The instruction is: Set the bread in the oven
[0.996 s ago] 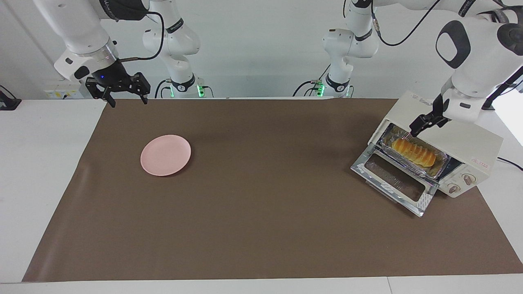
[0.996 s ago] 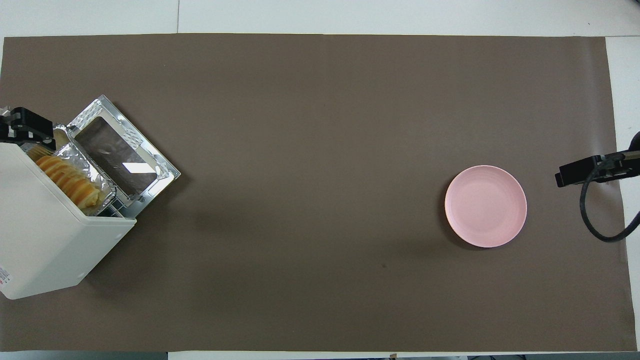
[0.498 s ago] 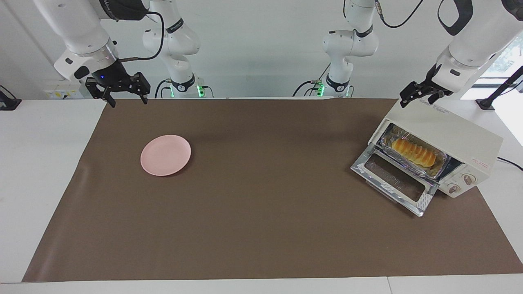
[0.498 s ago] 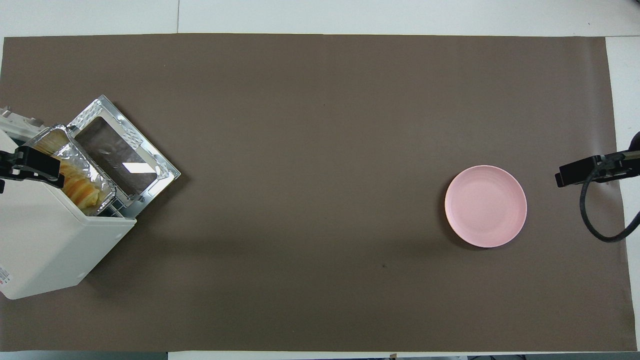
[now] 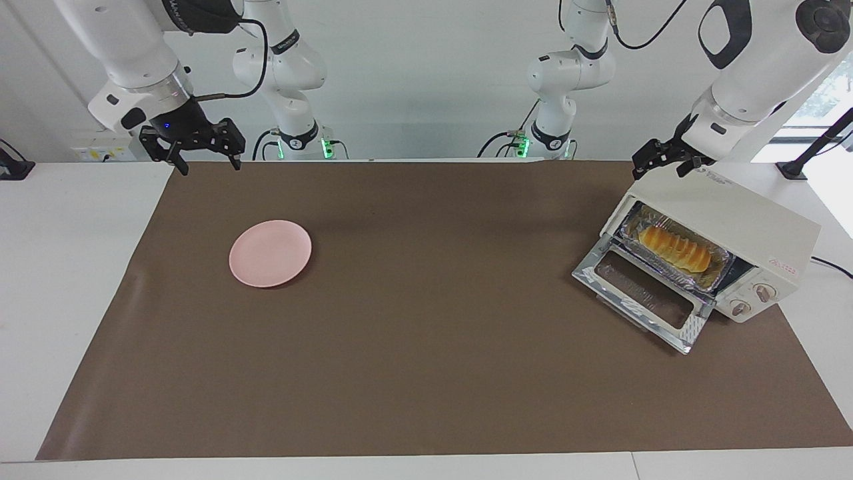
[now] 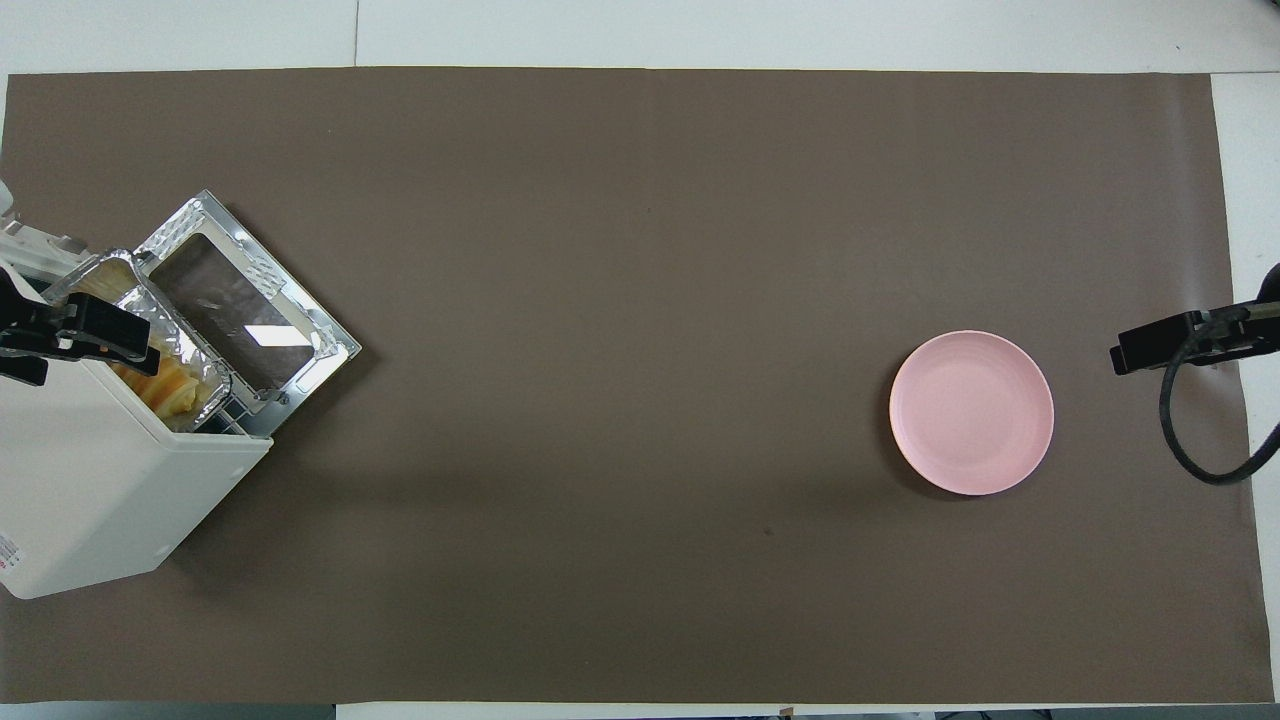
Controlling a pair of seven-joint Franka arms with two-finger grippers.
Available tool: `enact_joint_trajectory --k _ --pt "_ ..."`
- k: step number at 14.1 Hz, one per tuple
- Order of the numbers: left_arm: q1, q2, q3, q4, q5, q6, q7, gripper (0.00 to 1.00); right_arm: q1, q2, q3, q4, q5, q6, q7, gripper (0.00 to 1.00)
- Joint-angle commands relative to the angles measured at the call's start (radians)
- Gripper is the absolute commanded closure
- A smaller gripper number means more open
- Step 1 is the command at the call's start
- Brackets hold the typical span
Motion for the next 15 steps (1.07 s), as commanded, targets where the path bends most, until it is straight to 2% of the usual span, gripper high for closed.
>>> enact_joint_trajectory --k 1,15 --pt "0.007 -0.021 -0.017 -0.011 -0.021 0.013 0.014 0.0 -0.008 -0.017 0.003 -0.016 0.01 -0.002 -0.014 0.0" --pt "-0.05 -0.02 -0.017 -0.012 -0.015 0.068 0.007 0.0 -0.008 -0.015 0.003 -0.016 0.01 -0.002 -0.014 0.0"
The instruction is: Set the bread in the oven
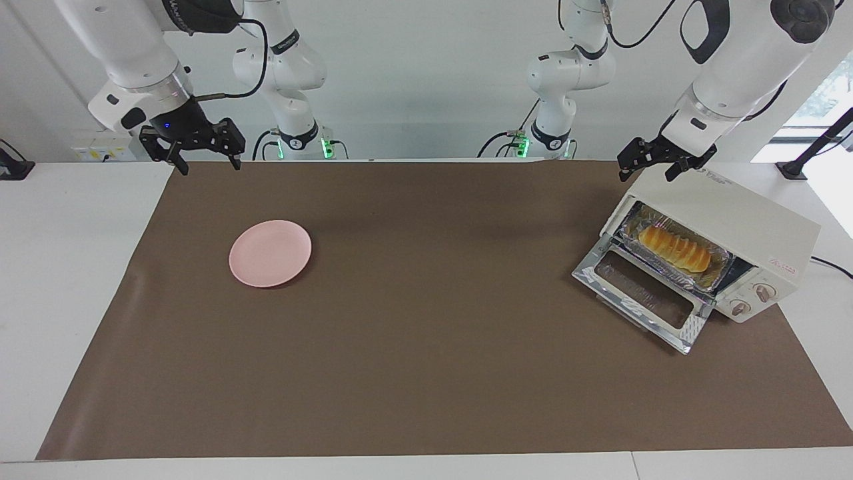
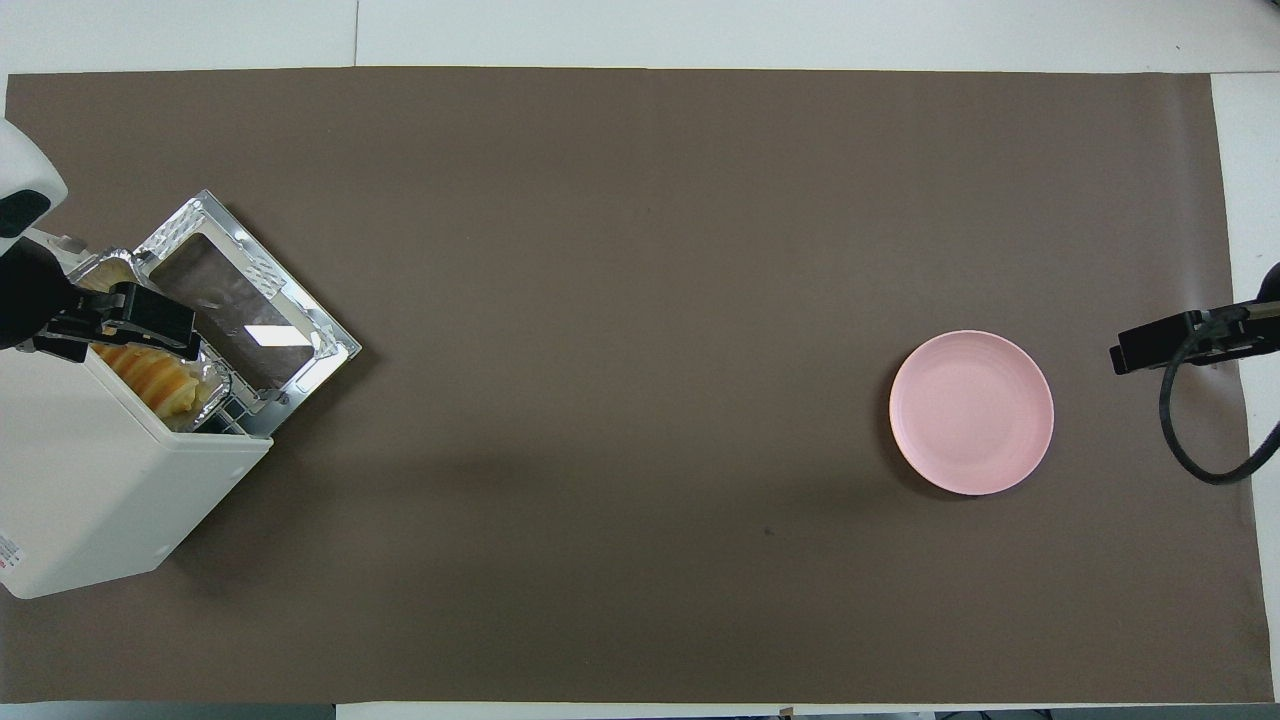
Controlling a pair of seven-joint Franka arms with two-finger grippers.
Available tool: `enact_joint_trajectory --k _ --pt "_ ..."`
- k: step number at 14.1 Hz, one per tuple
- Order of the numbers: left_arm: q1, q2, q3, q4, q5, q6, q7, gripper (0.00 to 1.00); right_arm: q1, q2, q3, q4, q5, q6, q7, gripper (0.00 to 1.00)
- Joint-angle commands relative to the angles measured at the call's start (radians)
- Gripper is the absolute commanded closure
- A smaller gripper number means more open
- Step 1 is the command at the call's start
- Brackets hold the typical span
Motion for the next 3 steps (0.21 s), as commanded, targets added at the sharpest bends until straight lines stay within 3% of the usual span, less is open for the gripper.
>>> enact_joint_trajectory --k 1,3 --pt "-0.006 -0.019 0.007 -0.023 -0.012 0.021 0.003 0.0 -0.008 -0.015 0.003 -0.015 0.01 -0.002 -0.014 0.0" --pt "-0.006 -0.019 0.008 -0.023 -0.01 0.021 0.002 0.0 -0.008 -0.015 0.003 -0.016 0.01 -0.002 -0.014 0.0"
